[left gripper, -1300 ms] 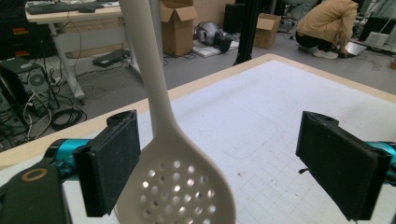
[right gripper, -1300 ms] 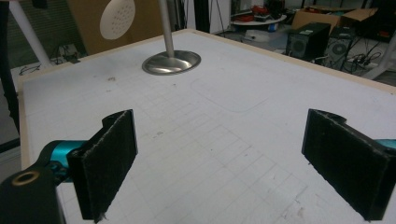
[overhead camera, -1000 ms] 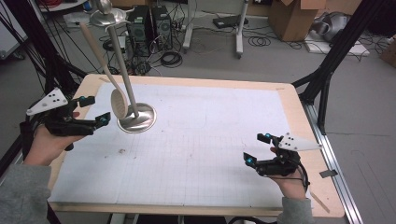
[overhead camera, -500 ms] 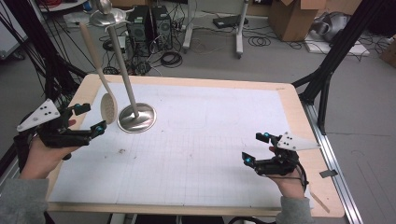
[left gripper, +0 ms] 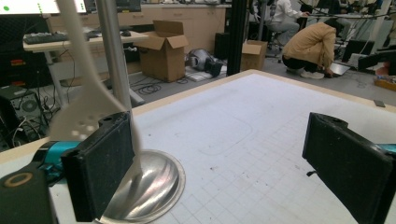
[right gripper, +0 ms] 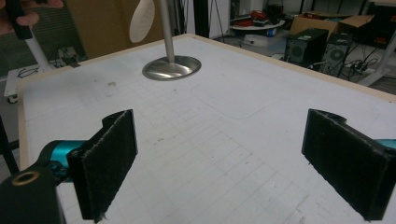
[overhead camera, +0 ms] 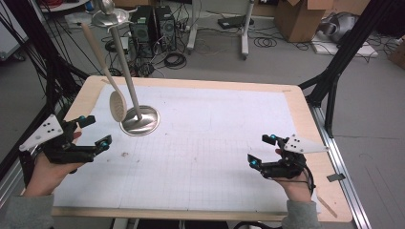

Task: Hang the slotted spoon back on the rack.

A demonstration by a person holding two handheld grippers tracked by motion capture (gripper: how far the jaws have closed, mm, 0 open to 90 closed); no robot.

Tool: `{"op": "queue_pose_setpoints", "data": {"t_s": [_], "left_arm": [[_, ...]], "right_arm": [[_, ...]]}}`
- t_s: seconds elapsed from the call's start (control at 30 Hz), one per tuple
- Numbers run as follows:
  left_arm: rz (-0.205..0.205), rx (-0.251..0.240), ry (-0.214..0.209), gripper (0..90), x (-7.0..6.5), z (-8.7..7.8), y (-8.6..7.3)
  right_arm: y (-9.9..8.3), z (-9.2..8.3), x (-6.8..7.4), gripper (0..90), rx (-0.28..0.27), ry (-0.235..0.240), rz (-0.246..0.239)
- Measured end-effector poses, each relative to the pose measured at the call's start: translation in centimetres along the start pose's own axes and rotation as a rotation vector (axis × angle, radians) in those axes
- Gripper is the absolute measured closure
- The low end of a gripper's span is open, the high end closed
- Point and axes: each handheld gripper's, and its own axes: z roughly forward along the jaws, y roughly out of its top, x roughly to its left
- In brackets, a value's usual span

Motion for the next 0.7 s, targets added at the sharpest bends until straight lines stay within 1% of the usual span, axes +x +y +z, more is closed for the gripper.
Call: {"op": "queue_pose_setpoints", "data": {"t_s": [0.1, 0.2, 0.27, 0.3, 0.4, 0.47, 0.53, 0.63, 0.7], "left_arm": [[-0.008, -0.022, -0.032, 9.5, -0.5, -0.1, -0.4], [-0.008, -0.03, -0.036, 9.5, -0.9, -0.2, -0.6], [-0.02, -0.036, -0.036, 9.5, -1.1, -0.3, -0.8], [-0.025, -0.039, -0.033, 9.5, -1.2, -0.4, -0.8], [-0.017, -0.032, -0.015, 9.5, -1.6, -0.5, -1.2], [-0.002, -0.02, -0.006, 9.5, -1.9, -0.5, -1.4], [0.001, -0.024, -0.006, 9.5, -2.1, -0.5, -1.7], [0.019, -0.016, 0.019, 9.5, -2.4, -0.6, -2.2], [0.023, -0.014, 0.023, 9.5, -2.5, -0.7, -2.6]], "right_arm": [[0.0, 0.1, 0.0, 9.4, -0.002, 0.001, -0.007], [0.1, 0.0, 0.1, 9.4, -0.001, 0.001, 0.0], [0.1, -0.1, 0.1, 9.4, -0.006, -0.001, -0.007], [0.2, -0.1, 0.2, 9.4, -0.006, 0.0, -0.004], [0.2, -0.1, 0.2, 9.4, -0.007, -0.001, -0.006], [0.2, -0.1, 0.2, 9.4, -0.007, -0.002, -0.007], [0.2, 0.0, 0.2, 9.4, -0.008, -0.001, -0.008], [0.3, 0.0, 0.2, 9.5, -0.009, 0.001, -0.006], [0.3, -0.1, 0.2, 9.4, -0.009, 0.001, -0.002]]}}
